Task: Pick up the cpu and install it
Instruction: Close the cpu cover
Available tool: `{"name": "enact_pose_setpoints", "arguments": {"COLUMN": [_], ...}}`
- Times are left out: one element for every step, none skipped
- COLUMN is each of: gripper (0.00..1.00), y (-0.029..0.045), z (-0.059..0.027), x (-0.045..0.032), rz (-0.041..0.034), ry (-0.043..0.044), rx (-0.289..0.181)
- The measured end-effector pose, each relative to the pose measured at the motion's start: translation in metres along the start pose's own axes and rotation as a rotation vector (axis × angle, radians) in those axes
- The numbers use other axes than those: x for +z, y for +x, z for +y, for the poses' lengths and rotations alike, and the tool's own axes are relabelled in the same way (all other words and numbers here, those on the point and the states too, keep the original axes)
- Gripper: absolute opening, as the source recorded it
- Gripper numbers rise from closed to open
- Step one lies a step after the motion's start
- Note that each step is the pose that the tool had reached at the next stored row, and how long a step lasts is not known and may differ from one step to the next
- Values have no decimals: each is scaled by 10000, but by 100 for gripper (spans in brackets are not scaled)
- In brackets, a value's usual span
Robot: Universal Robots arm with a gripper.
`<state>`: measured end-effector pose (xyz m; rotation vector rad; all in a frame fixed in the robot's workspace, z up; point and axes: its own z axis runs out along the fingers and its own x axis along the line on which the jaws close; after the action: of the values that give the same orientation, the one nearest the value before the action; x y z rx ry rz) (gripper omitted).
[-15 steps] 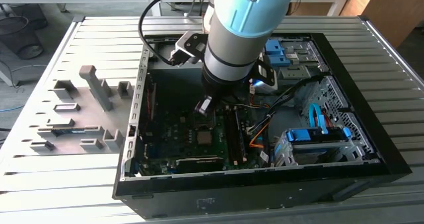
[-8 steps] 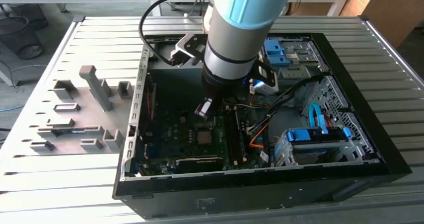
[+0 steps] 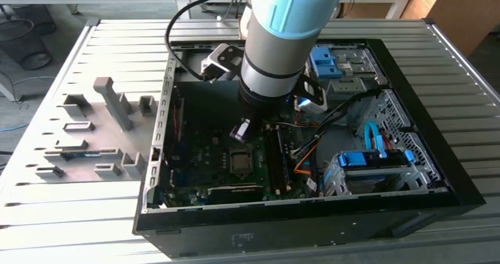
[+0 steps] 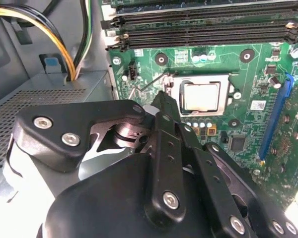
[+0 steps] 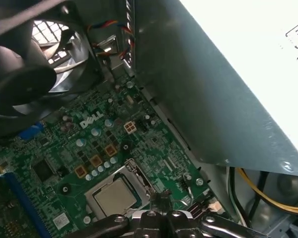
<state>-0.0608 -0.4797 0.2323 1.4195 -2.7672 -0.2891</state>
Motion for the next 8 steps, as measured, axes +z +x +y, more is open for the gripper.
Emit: {"name": "enact_pose_setpoints", "arguments": {"gripper": [10, 10, 10, 10, 10, 10, 10, 10], "y": [0, 0, 0, 0, 0, 0, 0, 0], "z": [0, -1, 0, 1, 1, 1, 1, 1], "x": [1, 1, -1, -4, -6, -5, -5, -7], "rz": [24, 35, 54, 77, 91, 113, 141, 180], "ry": [9, 14, 26, 41, 47, 45, 41, 41], "rx": [-26, -49, -57, -57, -76, -180, -315, -450]}}
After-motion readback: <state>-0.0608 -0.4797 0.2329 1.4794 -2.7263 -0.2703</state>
